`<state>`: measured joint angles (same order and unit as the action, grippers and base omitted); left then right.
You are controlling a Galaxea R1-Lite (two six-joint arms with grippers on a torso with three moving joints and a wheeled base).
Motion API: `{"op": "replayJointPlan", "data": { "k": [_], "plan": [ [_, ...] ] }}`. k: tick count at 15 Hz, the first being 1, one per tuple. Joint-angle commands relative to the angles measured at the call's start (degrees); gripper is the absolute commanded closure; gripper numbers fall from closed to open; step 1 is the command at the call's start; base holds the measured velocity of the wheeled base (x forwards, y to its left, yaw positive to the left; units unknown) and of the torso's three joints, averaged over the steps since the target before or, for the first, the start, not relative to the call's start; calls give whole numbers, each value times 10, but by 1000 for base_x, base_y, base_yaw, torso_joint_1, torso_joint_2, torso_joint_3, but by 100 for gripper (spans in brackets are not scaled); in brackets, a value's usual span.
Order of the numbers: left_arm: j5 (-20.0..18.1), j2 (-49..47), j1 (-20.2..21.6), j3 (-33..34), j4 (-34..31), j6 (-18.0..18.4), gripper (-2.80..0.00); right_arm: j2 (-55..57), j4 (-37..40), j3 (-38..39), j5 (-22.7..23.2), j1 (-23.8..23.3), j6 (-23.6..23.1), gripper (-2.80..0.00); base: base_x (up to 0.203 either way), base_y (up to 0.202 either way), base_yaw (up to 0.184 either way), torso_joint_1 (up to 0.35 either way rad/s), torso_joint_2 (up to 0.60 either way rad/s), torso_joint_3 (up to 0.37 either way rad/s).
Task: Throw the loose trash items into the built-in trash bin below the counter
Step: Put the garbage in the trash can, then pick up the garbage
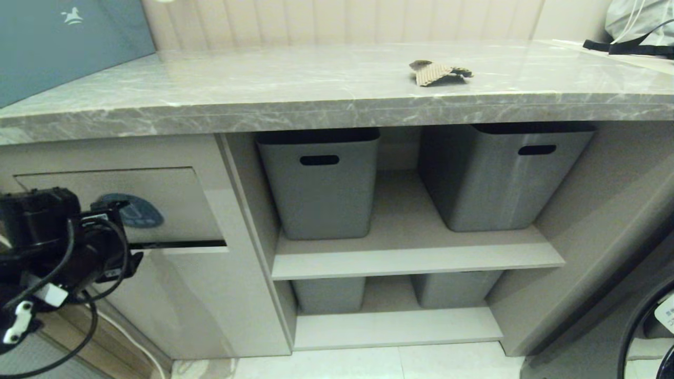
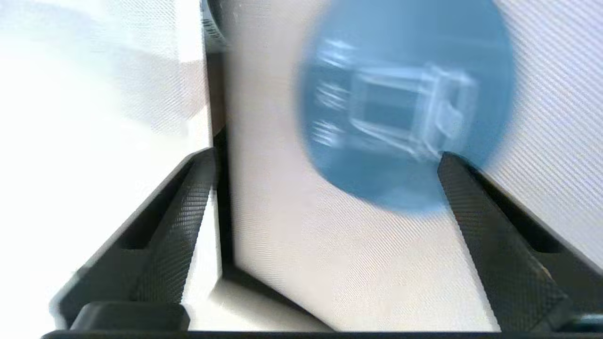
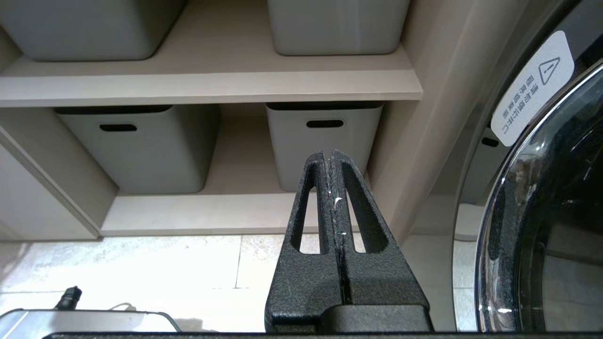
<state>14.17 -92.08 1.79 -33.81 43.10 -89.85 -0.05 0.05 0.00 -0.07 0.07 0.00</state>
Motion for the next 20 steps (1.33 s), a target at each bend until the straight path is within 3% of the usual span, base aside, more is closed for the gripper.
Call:
{"op": "replayJointPlan", "data": {
  "k": [1,4,6,8,9,11,13,15,18,20],
  "plan": [
    [3,83,-2,39,-5,14,0,0,0,0,0,0,1,0,0,0,0,0,0,0],
    [0,199,-6,130,-14,96,0,0,0,0,0,0,1,0,0,0,0,0,0,0],
    [-18,291,-7,194,-17,198,0,0,0,0,0,0,2,0,0,0,0,0,0,0],
    [-60,377,-8,250,-20,367,0,0,0,0,0,0,1,0,0,0,0,0,0,0],
    [-87,419,-8,270,-27,471,0,0,0,0,1,0,0,0,0,0,0,0,0,0],
    [-129,496,-8,288,-84,662,0,0,0,0,4,0,-9,0,0,0,0,0,0,0],
    [-150,582,-9,302,-162,797,0,0,0,0,0,0,-1,0,0,0,0,0,0,0],
    [-158,686,-9,319,-246,859,0,0,0,0,0,0,0,0,0,0,0,0,0,0],
    [-164,851,-14,312,-418,896,0,0,-1,0,4,0,-9,0,0,0,0,0,0,0],
    [-158,913,-18,314,-467,920,0,0,-1,0,5,-1,-16,0,0,0,0,0,0,0]
  ]
}}
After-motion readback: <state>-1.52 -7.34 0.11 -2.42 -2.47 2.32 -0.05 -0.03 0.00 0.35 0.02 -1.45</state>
